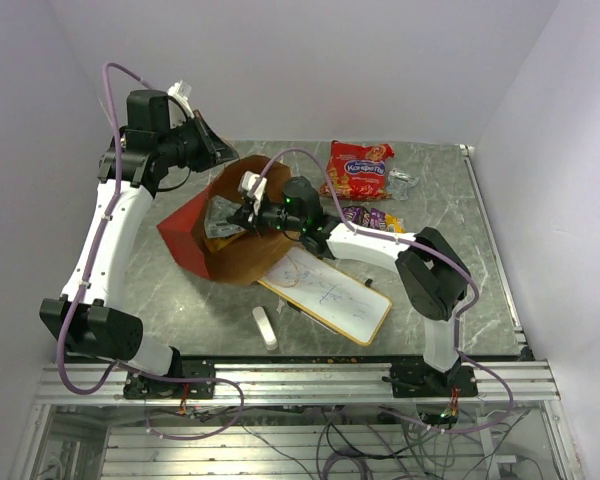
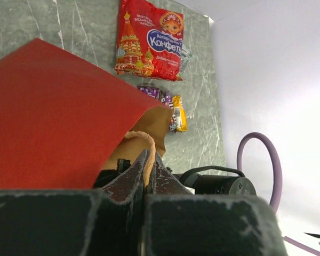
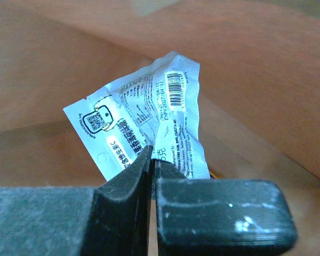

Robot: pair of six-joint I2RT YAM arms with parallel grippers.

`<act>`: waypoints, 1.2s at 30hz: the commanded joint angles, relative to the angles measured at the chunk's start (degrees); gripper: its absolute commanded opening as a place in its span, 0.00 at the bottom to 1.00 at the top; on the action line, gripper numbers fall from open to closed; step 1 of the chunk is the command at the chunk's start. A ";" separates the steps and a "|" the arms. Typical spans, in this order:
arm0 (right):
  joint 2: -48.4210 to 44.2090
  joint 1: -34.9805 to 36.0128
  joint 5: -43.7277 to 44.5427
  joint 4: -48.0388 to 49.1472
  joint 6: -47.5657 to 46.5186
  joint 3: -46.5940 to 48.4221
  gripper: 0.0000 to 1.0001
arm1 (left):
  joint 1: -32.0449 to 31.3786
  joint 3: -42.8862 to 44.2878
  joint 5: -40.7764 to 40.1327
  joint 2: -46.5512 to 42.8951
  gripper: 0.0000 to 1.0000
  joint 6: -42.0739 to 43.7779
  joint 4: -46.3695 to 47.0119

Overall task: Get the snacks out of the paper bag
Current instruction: Take out the snack from the paper bag, then place the snack at the center of the board.

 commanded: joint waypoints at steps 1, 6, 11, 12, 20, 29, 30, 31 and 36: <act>-4.48 0.15 3.31 -2.07 -5.58 1.20 0.00 | 0.57 1.05 -0.91 -0.35 0.07 1.71 -1.08; -12.24 0.15 8.65 -5.89 -11.34 -5.05 0.00 | 0.67 0.83 -0.73 -0.46 0.07 1.71 -1.21; -22.26 -0.19 17.03 -8.79 -15.18 -13.94 0.00 | 0.92 -0.65 -0.42 -0.59 0.07 1.49 -0.77; -24.55 -0.41 19.02 -8.69 -15.53 -15.64 0.00 | 1.01 -0.70 -0.51 -0.64 0.07 1.58 -0.85; -36.17 -7.34 43.05 0.21 -6.06 -25.83 0.00 | 1.19 -2.82 0.51 -0.75 0.07 0.17 0.97; -31.24 -26.91 51.94 -11.82 11.07 -20.86 0.00 | 1.28 -2.49 1.62 -0.14 0.07 -0.24 0.98; -29.74 -29.02 50.79 -12.67 12.89 -20.25 0.00 | 1.28 -2.93 1.93 -0.18 0.07 -0.39 1.51; -28.14 -31.55 49.16 -13.24 14.16 -20.04 0.00 | 1.28 -3.32 2.08 -0.26 0.07 -0.46 1.74; -19.91 -37.16 46.75 -15.38 17.48 -14.47 0.00 | 1.28 -3.18 2.98 0.16 0.07 -0.16 0.93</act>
